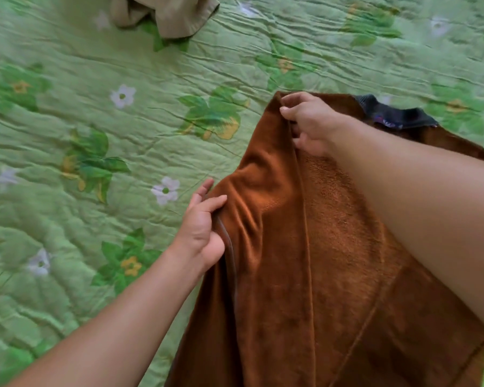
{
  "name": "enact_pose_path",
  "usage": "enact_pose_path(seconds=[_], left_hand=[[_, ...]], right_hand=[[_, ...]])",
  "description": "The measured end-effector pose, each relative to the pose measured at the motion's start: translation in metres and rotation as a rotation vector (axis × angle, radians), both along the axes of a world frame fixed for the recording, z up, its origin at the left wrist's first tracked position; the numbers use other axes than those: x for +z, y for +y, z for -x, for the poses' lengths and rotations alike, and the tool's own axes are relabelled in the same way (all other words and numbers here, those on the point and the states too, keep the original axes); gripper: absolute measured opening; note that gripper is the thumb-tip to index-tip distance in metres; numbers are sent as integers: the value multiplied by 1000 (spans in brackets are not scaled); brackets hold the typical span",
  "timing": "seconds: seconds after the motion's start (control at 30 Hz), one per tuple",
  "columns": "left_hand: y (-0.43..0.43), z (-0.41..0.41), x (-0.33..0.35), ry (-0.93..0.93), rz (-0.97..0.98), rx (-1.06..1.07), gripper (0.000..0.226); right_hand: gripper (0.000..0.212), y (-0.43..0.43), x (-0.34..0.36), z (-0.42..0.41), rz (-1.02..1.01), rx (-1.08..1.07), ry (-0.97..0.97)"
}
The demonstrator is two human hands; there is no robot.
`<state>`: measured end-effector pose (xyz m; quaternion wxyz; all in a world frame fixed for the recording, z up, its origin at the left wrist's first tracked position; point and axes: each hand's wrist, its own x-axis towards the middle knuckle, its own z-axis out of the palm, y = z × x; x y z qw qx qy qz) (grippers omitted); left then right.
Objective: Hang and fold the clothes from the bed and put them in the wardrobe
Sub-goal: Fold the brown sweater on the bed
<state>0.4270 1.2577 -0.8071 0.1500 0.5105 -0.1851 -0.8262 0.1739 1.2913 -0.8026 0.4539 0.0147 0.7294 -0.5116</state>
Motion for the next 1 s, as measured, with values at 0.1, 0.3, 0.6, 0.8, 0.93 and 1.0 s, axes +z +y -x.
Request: enact_pose_path(seconds=[0.1, 0.3, 0.6, 0.8, 0.93, 1.0], left_hand=[[3, -6, -3, -49, 165, -195, 64], [29, -38, 4, -39, 357, -372, 92], [90, -84, 12, -207, 474, -555, 107], [107, -96, 15, -310, 380, -467, 72], [111, -100, 18, -292, 393, -404, 63], [122, -108, 20, -275, 407, -534, 76]], right_hand=[[27, 16, -1, -12, 35, -88, -3], [33, 102, 12, -85, -78, -40, -37], [30, 221, 8, -228, -323, 181, -201], [25, 277, 11, -297, -420, 170, -179], [20, 311, 16, -319, -324, 48, -155], [26, 324, 14, -332, -300, 85, -190]])
